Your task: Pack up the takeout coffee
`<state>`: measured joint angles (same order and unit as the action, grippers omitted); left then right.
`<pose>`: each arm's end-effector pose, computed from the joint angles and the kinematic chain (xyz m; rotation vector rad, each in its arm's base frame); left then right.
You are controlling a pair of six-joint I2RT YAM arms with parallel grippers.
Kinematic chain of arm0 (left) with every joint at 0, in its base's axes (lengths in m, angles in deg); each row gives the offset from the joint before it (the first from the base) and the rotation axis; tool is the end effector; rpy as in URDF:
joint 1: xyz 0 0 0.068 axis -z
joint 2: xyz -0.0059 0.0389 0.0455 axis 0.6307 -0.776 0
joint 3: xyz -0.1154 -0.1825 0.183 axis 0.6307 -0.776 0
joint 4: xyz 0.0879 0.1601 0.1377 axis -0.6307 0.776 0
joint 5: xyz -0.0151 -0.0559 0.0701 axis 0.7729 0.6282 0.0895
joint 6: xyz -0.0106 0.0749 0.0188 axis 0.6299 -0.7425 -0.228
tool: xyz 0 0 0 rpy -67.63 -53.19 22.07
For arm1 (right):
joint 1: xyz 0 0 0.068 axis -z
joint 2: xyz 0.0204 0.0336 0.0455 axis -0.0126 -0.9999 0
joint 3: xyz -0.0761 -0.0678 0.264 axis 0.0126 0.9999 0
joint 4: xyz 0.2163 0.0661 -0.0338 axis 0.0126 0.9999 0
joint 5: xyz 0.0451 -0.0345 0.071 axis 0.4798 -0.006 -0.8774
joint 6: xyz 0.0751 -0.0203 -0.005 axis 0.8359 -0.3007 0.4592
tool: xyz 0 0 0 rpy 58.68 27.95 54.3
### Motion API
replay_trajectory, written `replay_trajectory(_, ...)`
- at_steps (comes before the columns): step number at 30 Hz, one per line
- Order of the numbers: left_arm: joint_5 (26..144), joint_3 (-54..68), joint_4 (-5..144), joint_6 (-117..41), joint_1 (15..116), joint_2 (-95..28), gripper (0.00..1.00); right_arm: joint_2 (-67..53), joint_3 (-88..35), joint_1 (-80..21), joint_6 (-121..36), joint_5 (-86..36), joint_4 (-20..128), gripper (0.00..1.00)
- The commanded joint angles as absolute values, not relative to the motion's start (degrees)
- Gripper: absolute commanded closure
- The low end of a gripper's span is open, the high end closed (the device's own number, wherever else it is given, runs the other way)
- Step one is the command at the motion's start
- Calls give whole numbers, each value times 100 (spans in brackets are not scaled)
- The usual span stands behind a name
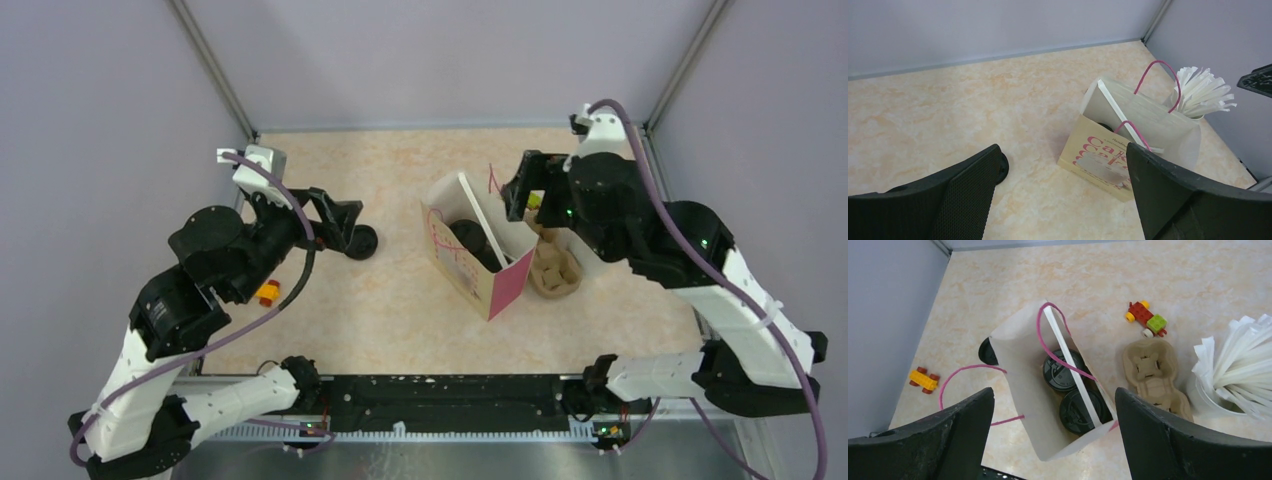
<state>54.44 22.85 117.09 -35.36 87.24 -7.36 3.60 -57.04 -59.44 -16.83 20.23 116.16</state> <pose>0.0865 -0.0587 0.4838 0.1993 1.6879 -0.4971 0.1261 0.1302 0.4860 -0.0531 1.9587 0.3903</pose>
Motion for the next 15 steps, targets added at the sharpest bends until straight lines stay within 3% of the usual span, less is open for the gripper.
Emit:
replay_trajectory(1,5484,2081,11629,-3274,8718,-547,1,1139,-5240,-5945,-1305,2267,11398,11)
replay_trajectory(15,5555,1888,11599,-3221,8718,-403,1,1448,-4835,-5950,-1039,2057,11224,11)
